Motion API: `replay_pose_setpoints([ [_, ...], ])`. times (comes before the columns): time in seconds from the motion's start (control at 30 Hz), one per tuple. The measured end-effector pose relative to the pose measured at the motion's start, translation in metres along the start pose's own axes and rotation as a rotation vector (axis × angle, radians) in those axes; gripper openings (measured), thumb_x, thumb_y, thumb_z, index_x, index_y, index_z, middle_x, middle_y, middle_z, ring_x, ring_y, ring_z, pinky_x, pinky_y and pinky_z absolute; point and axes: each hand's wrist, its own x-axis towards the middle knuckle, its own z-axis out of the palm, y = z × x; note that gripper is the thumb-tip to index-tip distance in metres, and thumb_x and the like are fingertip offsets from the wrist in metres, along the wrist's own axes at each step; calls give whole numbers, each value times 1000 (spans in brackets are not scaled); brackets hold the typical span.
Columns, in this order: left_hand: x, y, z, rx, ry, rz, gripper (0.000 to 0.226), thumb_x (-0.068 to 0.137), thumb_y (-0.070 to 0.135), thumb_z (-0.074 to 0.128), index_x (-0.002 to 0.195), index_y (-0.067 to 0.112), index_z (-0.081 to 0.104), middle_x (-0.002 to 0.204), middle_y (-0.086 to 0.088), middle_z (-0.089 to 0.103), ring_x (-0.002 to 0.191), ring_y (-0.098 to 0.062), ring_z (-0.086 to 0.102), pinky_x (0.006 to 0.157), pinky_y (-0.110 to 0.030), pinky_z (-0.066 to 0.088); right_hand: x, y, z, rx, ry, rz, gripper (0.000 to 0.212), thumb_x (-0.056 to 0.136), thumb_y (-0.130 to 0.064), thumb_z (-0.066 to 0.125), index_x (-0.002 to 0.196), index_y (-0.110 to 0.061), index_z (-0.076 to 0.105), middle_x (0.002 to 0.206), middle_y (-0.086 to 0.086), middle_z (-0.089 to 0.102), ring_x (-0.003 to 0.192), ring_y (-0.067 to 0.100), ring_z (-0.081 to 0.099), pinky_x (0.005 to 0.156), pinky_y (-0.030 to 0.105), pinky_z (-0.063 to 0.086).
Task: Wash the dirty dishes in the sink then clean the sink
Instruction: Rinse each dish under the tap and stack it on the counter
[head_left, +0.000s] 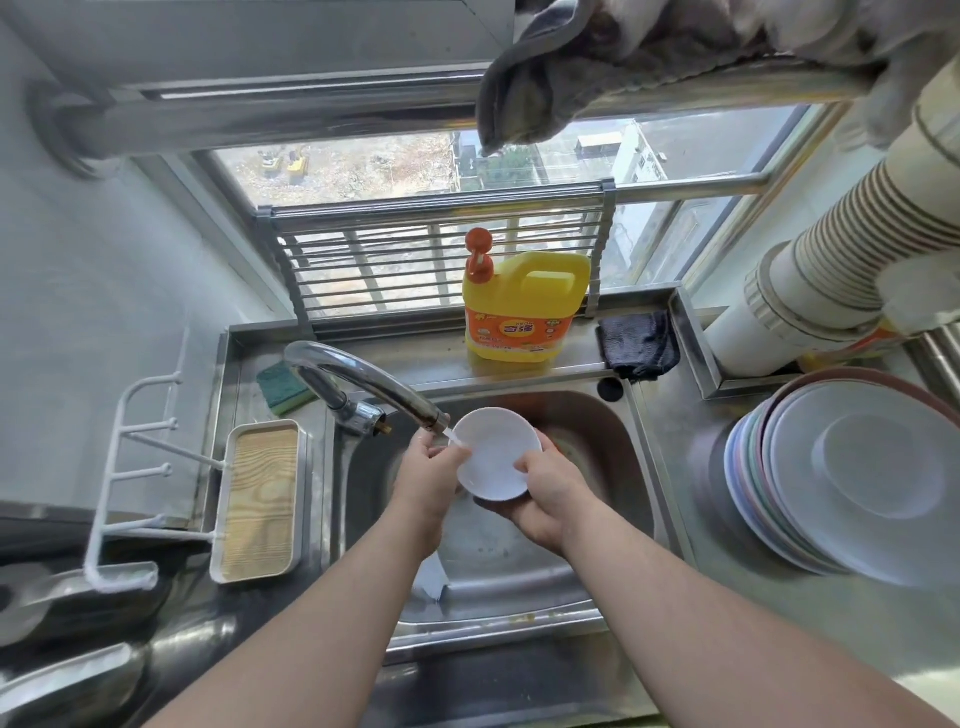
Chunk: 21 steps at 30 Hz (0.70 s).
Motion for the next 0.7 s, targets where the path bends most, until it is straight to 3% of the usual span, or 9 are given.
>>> replay_pose_setpoints([
  [0.07, -4, -5, -3, -55, -114, -21, 40, 76, 24, 65, 115, 34, 71, 110, -6, 77, 101, -23, 72, 82, -38, 61, 2, 5, 5, 72, -21, 26, 47, 104, -1, 34, 128, -27, 64, 132, 24, 59, 117, 51, 61, 77, 63, 60],
  [0.13, -4, -10, -7, -38, -76, 4, 36, 79, 25, 60, 109, 38, 75, 107, -3, 78, 100, -24, 72, 82, -39, 60, 3, 11, 12, 11, -8, 29, 42, 106, -3, 37, 132, -24, 62, 131, 23, 61, 116, 48, 63, 77, 61, 62],
  [0.3, 0, -9, -24, -69, 36, -32, 27, 104, 27, 56, 124, 33, 72, 116, -1, 76, 103, -23, 72, 77, -38, 58, 1, 20, 20, -456, 3, -79, 43, 95, 3, 45, 115, -29, 66, 122, 13, 66, 106, 33, 67, 66, 35, 63],
  [0.43, 3, -11, -35, -40, -31, -68, 31, 105, 30, 57, 93, 49, 79, 85, 12, 79, 66, -4, 73, 48, -22, 52, -3, 19, 25, -852, 40, -184, 50, 83, -3, 50, 107, -45, 62, 113, 1, 65, 93, 31, 70, 64, 41, 66],
  [0.57, 0, -17, -30, -132, 0, -56, 25, 104, 24, 61, 118, 43, 67, 116, 0, 77, 97, -20, 77, 68, -33, 60, -4, 16, 29, -835, 141, -232, 29, 91, -12, 47, 96, -36, 62, 104, 5, 67, 65, 30, 75, 56, 43, 64],
  [0.7, -1, -24, -17, -163, 25, -25, 36, 105, 10, 54, 129, 36, 58, 128, -9, 69, 114, -33, 68, 84, -45, 61, -3, 14, 23, -711, 158, -241, 25, 98, -17, 40, 101, -33, 60, 109, 8, 67, 76, 36, 75, 55, 40, 64],
])
